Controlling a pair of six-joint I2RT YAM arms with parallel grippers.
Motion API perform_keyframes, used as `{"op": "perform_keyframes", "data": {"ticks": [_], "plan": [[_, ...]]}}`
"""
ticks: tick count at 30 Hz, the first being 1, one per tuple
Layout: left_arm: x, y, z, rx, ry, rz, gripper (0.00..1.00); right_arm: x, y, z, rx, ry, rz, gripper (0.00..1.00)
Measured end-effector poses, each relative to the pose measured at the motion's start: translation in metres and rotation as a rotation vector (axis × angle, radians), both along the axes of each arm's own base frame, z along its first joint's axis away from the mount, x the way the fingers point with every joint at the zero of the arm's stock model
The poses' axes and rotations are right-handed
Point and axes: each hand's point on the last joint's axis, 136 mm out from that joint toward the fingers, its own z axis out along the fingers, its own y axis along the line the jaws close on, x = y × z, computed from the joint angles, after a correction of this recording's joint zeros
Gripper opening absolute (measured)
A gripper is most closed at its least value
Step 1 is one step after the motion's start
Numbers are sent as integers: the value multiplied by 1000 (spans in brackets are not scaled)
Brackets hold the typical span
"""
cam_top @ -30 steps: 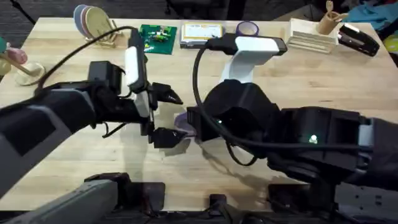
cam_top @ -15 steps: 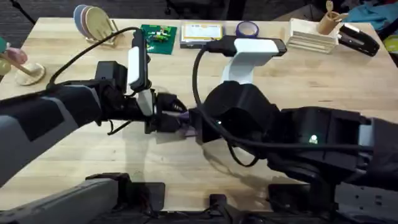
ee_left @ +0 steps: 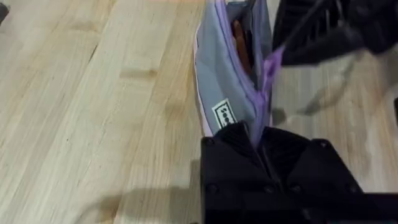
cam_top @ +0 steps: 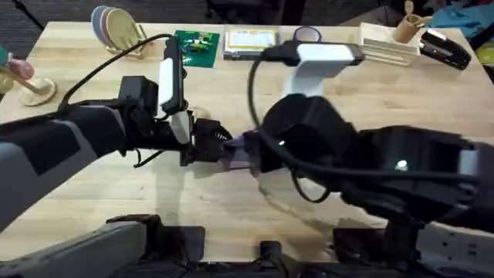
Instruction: Unzip the bag, pick up the pens from the table one at a time and place them inside, then zip the bag closed.
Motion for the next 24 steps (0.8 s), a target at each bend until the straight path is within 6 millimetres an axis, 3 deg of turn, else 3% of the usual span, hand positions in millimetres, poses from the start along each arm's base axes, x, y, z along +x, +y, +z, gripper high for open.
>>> {"op": "perform_keyframes", "data": {"ticks": [6, 18, 24], "plan": [[-1, -1, 2, -11, -1, -4, 43, 9, -35, 5, -17, 35, -75, 30], [0, -1, 1, -5, -2, -4, 42, 40, -127, -2, -134, 88, -282, 31], [-1, -3, 2, -10, -6, -14, 42, 51, -153, -5, -147, 112, -322, 31]]}}
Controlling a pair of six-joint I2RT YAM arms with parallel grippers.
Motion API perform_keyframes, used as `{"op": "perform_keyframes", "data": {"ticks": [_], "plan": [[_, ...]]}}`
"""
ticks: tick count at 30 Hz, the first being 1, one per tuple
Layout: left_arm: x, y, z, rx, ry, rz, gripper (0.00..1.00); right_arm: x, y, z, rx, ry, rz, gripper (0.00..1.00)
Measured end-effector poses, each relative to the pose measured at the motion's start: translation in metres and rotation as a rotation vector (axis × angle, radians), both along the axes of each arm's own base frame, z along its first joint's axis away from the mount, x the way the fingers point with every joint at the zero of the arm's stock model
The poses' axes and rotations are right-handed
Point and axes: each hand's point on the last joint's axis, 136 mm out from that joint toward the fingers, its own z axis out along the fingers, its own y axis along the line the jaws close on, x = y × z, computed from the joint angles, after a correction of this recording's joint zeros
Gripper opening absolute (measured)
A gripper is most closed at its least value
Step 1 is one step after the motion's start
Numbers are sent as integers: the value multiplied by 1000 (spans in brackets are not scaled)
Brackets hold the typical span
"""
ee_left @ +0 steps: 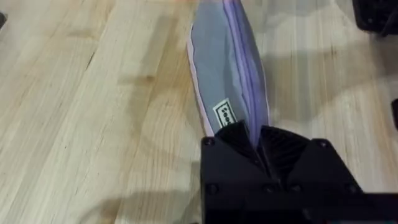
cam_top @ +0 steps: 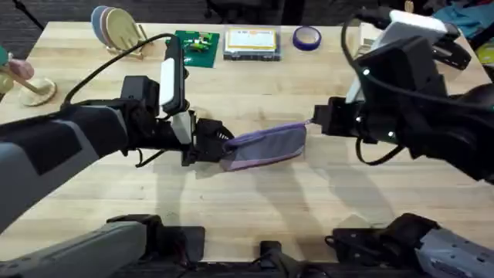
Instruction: Unzip the bag, pick up the pens from the table one at a time and place them inside, then zip the bag closed.
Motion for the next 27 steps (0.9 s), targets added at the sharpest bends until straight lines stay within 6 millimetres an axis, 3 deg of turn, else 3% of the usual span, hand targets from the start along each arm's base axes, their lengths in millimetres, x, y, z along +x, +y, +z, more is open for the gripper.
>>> {"op": "perform_keyframes", "data": {"ticks": [7, 16, 27], "plan": [[-1, -3, 1, -9, -5, -12, 42, 2, -23, -15, 18, 82, -56, 31], [-3, -5, 2, -13, -2, -20, 42, -7, -38, -85, -33, 272, -103, 32], [-3, -5, 2, -12, -1, -21, 42, -6, -37, -88, -27, 283, -109, 31]]}}
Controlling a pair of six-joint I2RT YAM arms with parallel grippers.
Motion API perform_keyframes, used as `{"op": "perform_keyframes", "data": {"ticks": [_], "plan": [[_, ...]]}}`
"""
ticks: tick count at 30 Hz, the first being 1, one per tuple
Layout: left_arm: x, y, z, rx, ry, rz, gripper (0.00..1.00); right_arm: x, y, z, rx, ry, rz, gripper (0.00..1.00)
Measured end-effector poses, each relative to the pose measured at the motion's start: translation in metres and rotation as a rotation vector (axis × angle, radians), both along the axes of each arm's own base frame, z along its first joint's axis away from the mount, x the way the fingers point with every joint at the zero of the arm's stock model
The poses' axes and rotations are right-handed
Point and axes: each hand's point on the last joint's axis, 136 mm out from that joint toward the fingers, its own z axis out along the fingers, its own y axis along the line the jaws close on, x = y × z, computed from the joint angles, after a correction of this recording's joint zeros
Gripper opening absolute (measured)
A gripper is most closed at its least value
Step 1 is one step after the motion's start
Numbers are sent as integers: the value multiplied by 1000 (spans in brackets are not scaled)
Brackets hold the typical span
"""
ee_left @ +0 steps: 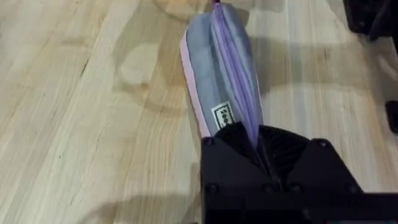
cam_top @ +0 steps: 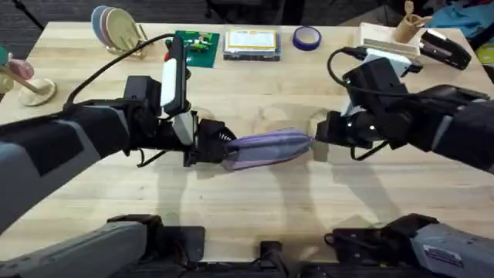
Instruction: Unzip the bag, pick up the pens from the table one at a time and place them inside, then zip the bag closed.
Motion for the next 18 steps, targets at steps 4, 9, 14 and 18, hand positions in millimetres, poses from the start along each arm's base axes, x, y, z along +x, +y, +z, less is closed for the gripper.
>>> {"op": "perform_keyframes", "data": {"ticks": [4, 9, 14, 18], "plan": [[0, 0, 0, 3, 0, 1, 42, 2, -1, 12, 17, -35, 0, 38], [1, 3, -2, 11, 3, 12, 42, 9, -11, 38, -6, -125, 4, 516], [2, 4, -2, 16, 3, 17, 42, 10, -21, 67, -27, -240, 4, 991], [2, 4, -3, 17, 3, 17, 42, 10, -24, 90, -30, -332, 19, 997]]}}
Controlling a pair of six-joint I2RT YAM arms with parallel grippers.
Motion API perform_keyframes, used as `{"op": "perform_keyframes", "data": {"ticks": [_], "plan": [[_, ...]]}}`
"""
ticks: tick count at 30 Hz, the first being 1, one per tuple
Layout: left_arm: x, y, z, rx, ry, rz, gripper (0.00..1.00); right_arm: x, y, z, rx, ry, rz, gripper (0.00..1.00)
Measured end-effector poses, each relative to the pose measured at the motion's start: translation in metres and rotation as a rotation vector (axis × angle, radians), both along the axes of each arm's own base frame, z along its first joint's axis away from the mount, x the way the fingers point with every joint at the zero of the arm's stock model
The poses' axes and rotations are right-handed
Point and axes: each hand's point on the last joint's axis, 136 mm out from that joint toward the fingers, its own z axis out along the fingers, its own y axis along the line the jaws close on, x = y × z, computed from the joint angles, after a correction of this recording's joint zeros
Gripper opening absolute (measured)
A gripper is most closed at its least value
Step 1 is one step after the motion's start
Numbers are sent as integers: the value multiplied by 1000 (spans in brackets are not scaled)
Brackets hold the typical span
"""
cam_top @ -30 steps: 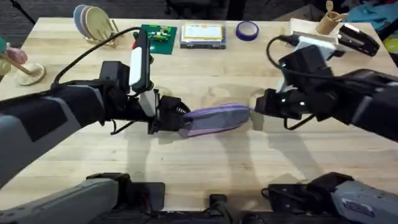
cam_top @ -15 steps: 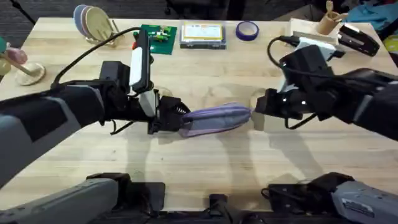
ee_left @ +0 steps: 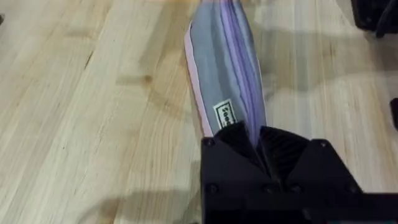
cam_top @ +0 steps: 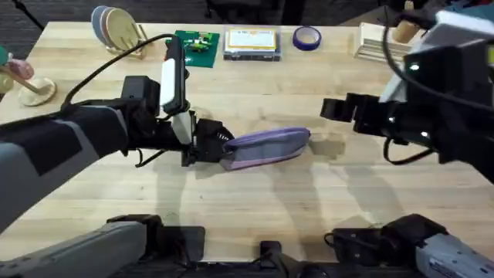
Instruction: Unzip the bag, pick up the pens from the table one at a time and place them inside, then zip the bag closed.
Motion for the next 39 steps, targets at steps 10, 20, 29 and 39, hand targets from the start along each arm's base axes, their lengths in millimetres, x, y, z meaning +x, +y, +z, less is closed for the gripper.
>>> {"op": "perform_keyframes", "data": {"ticks": [10, 20, 29, 39], "plan": [[0, 0, 0, 0, 0, 0, 42, -27, 6, 26, 36, -69, 109, 997], [1, 2, 0, 1, 3, 9, 971, -52, 13, 37, 76, -95, 202, 997], [1, 5, -5, 32, 7, 15, 992, -54, 13, 36, 65, -89, 221, 997], [-5, 21, -2, 195, 19, 59, 995, -54, 13, 36, 56, -91, 231, 998]]}}
